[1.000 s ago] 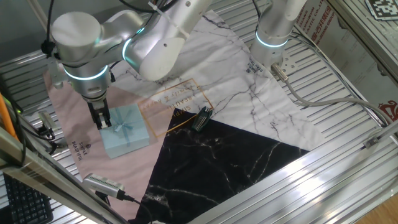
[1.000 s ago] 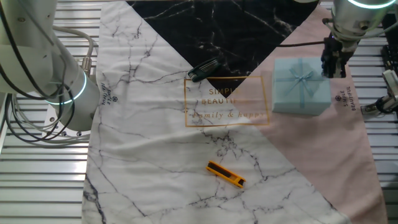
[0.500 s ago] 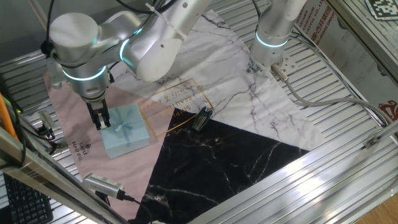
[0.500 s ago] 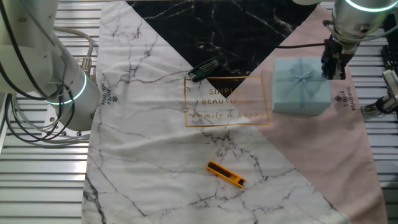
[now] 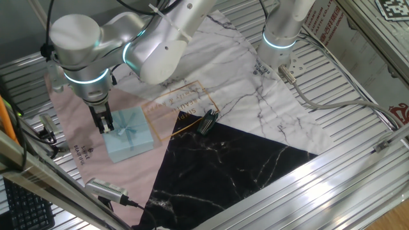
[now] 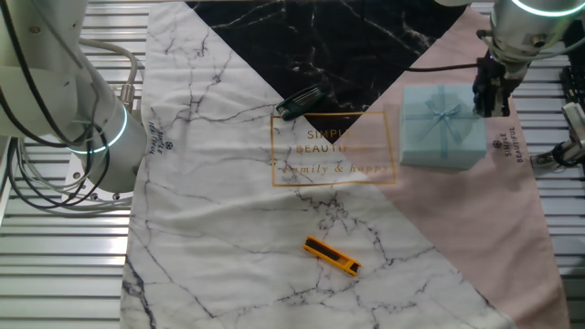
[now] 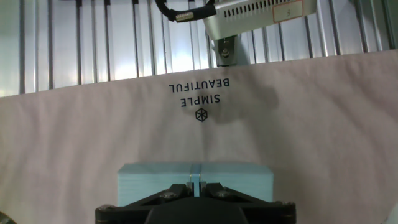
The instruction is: Slide the outer casing onto the gift box
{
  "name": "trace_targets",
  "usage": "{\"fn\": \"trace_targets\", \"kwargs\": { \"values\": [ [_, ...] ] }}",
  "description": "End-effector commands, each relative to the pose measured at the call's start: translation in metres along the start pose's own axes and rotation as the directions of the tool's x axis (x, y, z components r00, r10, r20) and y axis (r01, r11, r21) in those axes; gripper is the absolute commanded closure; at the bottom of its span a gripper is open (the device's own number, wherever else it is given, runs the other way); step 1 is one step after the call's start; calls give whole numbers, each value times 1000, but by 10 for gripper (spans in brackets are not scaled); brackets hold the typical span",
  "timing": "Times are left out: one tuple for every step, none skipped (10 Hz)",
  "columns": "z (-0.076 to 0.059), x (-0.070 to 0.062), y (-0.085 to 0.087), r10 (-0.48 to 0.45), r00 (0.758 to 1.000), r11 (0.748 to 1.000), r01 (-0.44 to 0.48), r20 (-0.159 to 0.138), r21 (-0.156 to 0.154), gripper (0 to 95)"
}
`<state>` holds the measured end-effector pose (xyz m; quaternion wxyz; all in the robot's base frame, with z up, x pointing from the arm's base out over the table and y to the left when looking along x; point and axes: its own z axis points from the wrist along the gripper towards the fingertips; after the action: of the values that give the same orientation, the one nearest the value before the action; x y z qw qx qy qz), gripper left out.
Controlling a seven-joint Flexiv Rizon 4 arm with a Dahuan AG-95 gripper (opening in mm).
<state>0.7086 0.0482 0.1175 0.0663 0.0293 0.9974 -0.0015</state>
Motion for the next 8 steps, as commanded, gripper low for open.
{"fn": "trace_targets", "kwargs": {
  "values": [
    [0, -1, 0, -2, 1000, 1000, 2, 2, 3, 570],
    [0, 0, 0, -9, 1000, 1000, 9, 7, 5, 380],
    [0, 0, 0, -8, 1000, 1000, 8, 8, 5, 380],
    [0, 0, -1, -5, 1000, 1000, 5, 8, 7, 380],
    [0, 0, -1, -1, 1000, 1000, 1, 8, 10, 380],
    [-1, 0, -2, 6, 1000, 1000, -6, 9, 11, 380],
    [-1, 1, -2, 7, 1000, 1000, -7, 10, 10, 380],
    [-1, 1, -3, 13, 1000, 1000, -13, 9, 8, 380]
  ]
}}
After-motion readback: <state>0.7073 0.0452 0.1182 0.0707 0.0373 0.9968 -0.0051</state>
